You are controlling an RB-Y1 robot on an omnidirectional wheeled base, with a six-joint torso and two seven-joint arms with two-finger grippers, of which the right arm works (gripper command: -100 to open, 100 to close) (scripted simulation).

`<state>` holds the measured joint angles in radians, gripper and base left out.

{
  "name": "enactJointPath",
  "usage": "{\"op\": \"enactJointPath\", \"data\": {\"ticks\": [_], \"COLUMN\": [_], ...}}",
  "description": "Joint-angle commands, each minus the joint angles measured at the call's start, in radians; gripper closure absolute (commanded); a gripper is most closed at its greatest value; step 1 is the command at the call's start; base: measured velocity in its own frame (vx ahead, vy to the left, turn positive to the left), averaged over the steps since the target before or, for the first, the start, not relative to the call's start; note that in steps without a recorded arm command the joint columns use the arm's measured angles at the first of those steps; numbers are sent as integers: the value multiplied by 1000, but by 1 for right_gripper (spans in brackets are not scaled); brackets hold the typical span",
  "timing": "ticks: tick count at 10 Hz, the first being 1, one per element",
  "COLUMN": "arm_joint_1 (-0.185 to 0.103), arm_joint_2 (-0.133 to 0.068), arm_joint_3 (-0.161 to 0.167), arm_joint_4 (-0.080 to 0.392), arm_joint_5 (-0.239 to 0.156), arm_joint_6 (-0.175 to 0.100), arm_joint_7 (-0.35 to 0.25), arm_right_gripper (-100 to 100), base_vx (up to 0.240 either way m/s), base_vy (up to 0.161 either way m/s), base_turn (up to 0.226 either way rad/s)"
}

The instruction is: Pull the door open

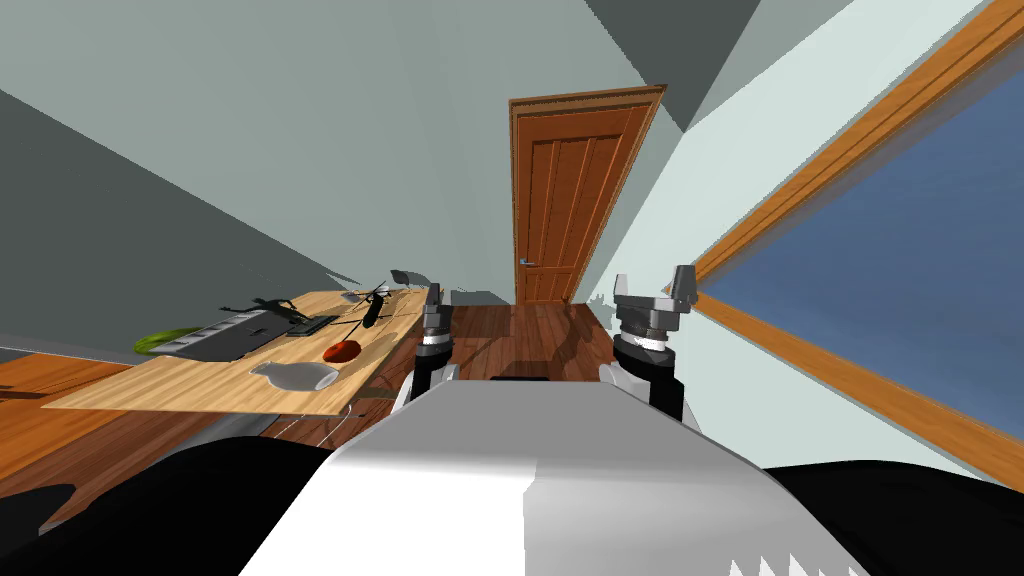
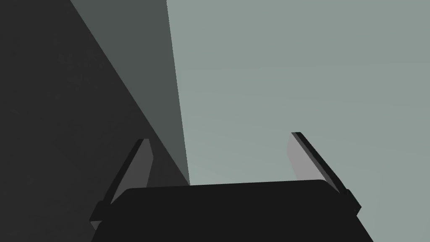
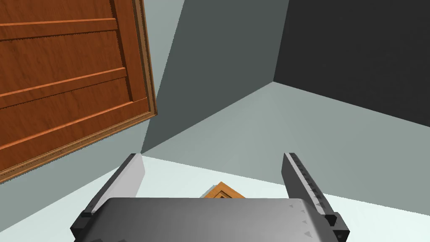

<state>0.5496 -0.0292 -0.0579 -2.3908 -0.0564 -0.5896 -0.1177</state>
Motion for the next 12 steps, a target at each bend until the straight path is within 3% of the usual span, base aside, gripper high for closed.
{"op": "enactJointPath", "data": {"ticks": [1, 12], "arm_joint_1": [-10, -96], "arm_joint_2": [-6, -44], "arm_joint_3": [0, -5], "arm_joint_4": [29, 268], "arm_joint_5": [-1, -6], "arm_joint_6": [-4, -33], "arm_joint_7": [0, 2], "arm_right_gripper": [-100, -100], "base_vx": [52, 105], "base_vy": [15, 20], "base_turn": [39, 17]}}
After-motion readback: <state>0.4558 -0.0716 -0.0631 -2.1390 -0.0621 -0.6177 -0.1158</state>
